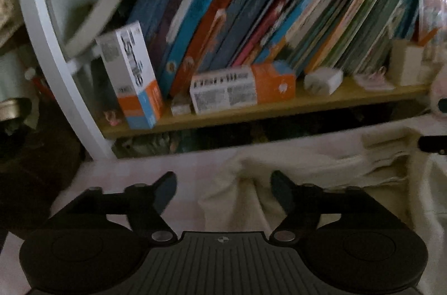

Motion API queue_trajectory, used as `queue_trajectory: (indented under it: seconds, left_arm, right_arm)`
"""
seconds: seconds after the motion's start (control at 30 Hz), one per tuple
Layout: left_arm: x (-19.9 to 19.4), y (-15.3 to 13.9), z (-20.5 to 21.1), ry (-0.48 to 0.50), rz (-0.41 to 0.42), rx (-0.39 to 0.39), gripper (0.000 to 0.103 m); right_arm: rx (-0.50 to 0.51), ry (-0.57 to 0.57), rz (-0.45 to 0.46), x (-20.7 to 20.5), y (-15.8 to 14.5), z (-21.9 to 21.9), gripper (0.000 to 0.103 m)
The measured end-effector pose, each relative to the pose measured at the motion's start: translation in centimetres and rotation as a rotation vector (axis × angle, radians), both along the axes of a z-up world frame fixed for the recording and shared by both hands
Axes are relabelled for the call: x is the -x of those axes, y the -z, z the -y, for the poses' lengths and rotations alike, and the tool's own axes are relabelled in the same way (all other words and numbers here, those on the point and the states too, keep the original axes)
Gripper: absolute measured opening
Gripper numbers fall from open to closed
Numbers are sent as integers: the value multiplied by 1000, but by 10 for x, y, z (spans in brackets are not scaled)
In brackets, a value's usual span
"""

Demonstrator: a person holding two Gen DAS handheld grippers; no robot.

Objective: Fold clothes

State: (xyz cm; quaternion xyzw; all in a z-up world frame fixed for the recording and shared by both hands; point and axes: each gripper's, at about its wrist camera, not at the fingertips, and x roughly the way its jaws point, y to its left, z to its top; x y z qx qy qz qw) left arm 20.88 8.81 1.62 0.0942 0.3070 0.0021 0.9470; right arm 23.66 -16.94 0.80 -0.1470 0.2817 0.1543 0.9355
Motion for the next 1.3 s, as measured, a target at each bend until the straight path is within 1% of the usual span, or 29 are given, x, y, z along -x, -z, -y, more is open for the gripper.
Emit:
queue_trajectory:
  seconds: [0.13, 0.23, 0.3, 0.5, 0.67, 0.8, 0.97, 1.07, 1.1, 1.17, 1.23, 1.3]
  left_arm:
    - [39, -19, 3, 21, 58, 40, 86]
    - [68, -23, 8, 31, 57, 56, 87]
    - [88, -20, 12, 23, 36, 54, 87]
    - [142, -7, 20, -14, -45, 95, 87]
    - [183, 2, 33, 1, -92, 73, 87]
    - [207, 7, 39, 1, -123, 67, 87]
    - [227, 6, 41, -3, -114, 40, 87]
    - [236, 6, 39, -7, -108, 25, 87]
    - [238, 7, 39, -7, -112, 20, 87]
    - [240, 10, 40, -7, -123, 10, 87]
    - [242, 13, 40, -1, -127, 10, 87]
    - [244, 16, 42, 5, -131, 4, 87]
  right_arm:
    - [-75, 16, 14, 33, -11, 10, 78]
    - [-110, 15, 9, 63, -14, 14, 80]
    - [-119, 12, 7, 84, -15, 14, 80]
    - [-72, 2, -3, 148, -1, 5, 81]
    - [-51, -27, -43, 196, 12, -5, 81]
    - [-33, -72, -85, 224, 21, -12, 81]
    - [-6, -109, -98, 249, 22, -15, 81]
    - [13, -95, -76, 258, 20, -12, 81]
    - [20, -86, -74, 259, 20, -11, 78]
    - [27, -72, -84, 258, 21, -8, 78]
    - [31, -67, -92, 258, 22, -7, 70]
    - [42, -75, -93, 258, 22, -9, 67]
